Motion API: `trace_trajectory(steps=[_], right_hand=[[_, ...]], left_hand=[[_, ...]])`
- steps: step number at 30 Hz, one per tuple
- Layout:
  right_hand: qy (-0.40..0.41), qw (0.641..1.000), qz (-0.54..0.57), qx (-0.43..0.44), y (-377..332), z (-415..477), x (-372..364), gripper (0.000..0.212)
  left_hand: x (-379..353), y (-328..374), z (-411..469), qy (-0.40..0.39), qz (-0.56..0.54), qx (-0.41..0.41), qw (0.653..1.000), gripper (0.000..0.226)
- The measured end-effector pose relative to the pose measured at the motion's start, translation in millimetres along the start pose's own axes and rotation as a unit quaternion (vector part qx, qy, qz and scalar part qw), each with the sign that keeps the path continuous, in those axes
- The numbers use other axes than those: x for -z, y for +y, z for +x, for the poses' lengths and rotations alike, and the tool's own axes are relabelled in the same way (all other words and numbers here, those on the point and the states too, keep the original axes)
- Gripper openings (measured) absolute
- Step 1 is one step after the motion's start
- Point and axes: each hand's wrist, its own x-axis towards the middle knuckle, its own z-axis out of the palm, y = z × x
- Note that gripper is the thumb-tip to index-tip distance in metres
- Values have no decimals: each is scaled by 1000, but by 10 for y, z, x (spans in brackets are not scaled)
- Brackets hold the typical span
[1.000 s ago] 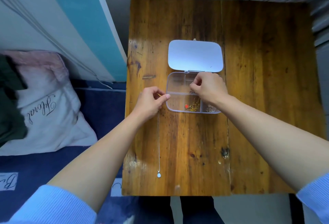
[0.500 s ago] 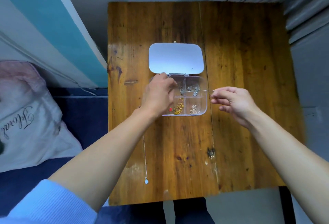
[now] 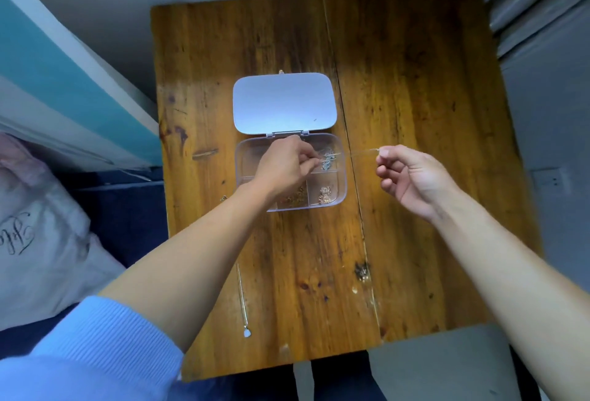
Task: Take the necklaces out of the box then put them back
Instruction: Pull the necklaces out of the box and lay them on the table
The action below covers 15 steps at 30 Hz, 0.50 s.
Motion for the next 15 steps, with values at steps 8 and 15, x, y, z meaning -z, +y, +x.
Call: trace_trajectory(steps=[8,15], right_hand=[[23,994,108,-27,-11,36,114,13],[42,989,142,-21,10,-74,59,14]], left_hand=[[452,15,-185,-46,-322,132,936,22],[709,-78,-363,-51,-492,153,856,31]])
